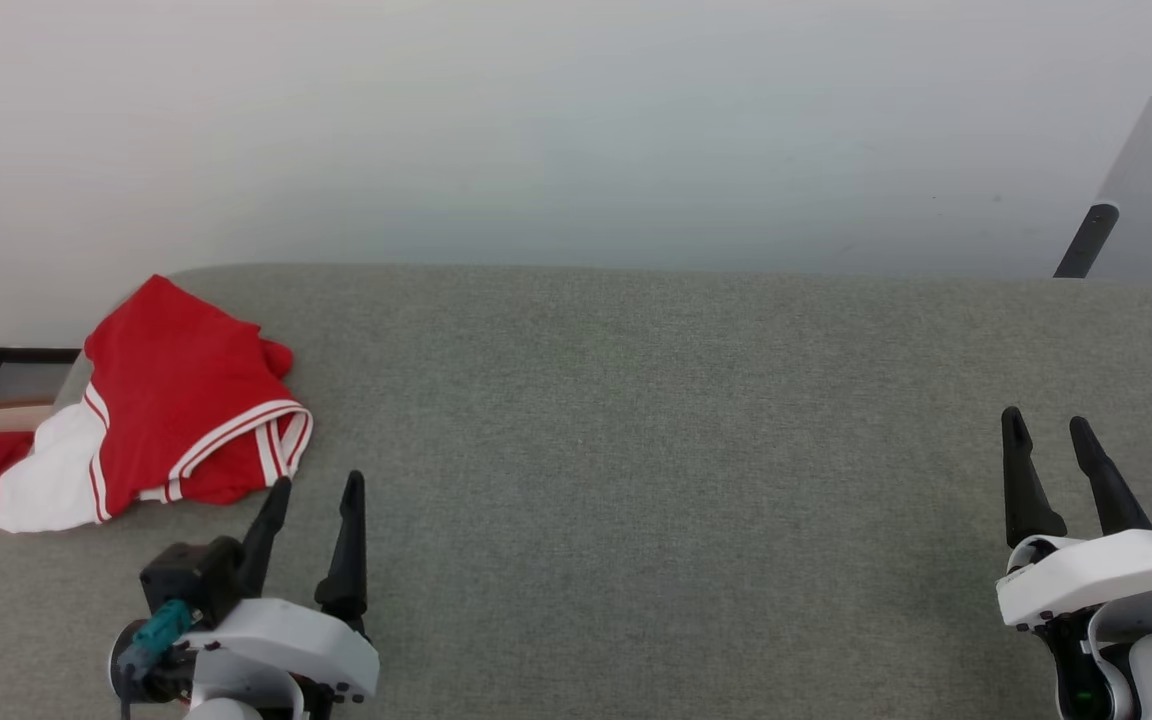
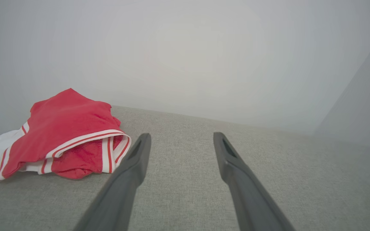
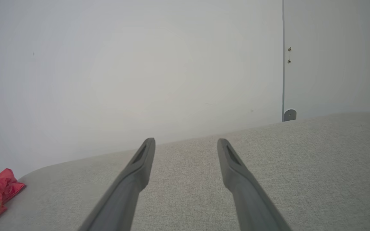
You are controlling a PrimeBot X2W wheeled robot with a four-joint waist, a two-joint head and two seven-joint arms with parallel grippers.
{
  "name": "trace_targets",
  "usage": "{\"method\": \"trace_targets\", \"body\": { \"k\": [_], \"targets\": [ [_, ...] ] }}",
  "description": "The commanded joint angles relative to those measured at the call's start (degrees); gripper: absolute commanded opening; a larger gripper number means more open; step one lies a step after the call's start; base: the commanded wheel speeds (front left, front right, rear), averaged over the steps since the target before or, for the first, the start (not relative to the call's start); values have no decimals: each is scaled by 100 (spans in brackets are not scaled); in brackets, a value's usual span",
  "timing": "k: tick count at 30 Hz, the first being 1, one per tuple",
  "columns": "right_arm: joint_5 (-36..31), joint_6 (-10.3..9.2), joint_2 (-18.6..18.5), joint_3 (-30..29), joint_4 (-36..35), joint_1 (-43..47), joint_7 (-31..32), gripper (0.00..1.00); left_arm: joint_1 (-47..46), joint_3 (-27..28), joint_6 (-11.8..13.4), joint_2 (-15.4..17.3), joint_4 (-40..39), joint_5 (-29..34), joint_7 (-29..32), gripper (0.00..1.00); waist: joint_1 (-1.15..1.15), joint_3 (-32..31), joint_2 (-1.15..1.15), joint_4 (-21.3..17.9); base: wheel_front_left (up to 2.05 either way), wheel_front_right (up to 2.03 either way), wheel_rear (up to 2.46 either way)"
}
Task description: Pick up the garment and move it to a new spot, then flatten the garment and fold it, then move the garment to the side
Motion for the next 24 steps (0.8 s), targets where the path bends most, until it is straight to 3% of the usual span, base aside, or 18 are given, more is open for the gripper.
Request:
{"method": "trace_targets", "body": {
  "k": [1,24],
  "targets": [
    [-130,3,-43,-6,-19,-94,-53,100,-90,18,-38,26,4,141,-32,100,0,-2,0,-6,0,0,0],
    [-940,4,5,-158,148,-65,-310,100,-172,80,-83,34,274,1015,-294,100,0,-53,0,-130,0,0,0]
  ]
}}
